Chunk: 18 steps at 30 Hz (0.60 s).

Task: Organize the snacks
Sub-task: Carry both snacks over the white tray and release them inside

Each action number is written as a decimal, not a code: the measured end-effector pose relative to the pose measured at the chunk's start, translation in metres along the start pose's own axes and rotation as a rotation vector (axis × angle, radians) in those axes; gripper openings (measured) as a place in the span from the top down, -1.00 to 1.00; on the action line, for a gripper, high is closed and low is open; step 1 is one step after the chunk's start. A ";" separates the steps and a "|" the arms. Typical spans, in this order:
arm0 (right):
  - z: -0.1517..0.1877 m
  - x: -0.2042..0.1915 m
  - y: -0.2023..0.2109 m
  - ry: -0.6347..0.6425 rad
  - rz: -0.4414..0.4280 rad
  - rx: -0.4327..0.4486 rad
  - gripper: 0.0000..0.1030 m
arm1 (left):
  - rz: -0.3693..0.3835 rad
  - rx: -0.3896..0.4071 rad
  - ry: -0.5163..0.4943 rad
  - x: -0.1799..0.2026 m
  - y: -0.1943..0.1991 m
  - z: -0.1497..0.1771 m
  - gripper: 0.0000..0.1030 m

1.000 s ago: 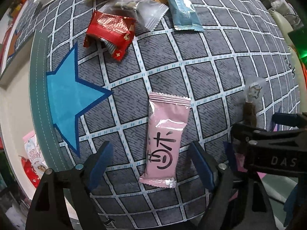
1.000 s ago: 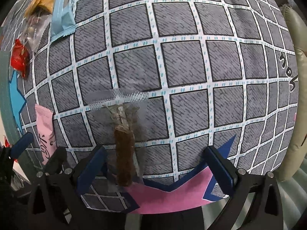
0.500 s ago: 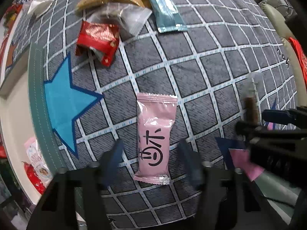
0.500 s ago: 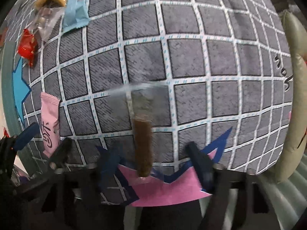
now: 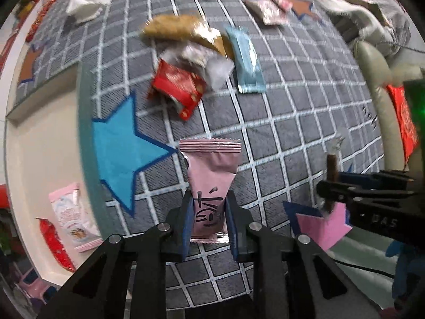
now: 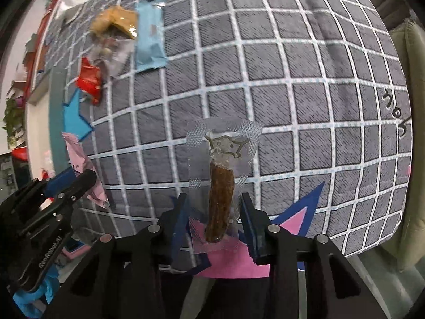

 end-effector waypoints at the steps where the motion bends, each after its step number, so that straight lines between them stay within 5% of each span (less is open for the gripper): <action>1: -0.002 -0.006 0.003 0.008 -0.004 0.002 0.22 | 0.001 0.009 0.005 -0.004 0.004 -0.005 0.51; 8: -0.027 -0.056 0.012 0.073 -0.018 0.006 0.22 | -0.008 0.061 0.082 -0.037 0.021 -0.026 0.51; 18: -0.047 -0.140 -0.014 0.208 -0.040 0.003 0.21 | -0.022 0.093 0.230 -0.145 0.053 -0.008 0.51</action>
Point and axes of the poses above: each gripper's, at about its wrist camera, not at the fingertips, and y roughly against the way its jaws point, x to its right, z to its underside, the point moved 10 cm from there along -y, roughly the way its jaws point, and after that the axes turned 13 degrees about -z, right-handed, at the moved point
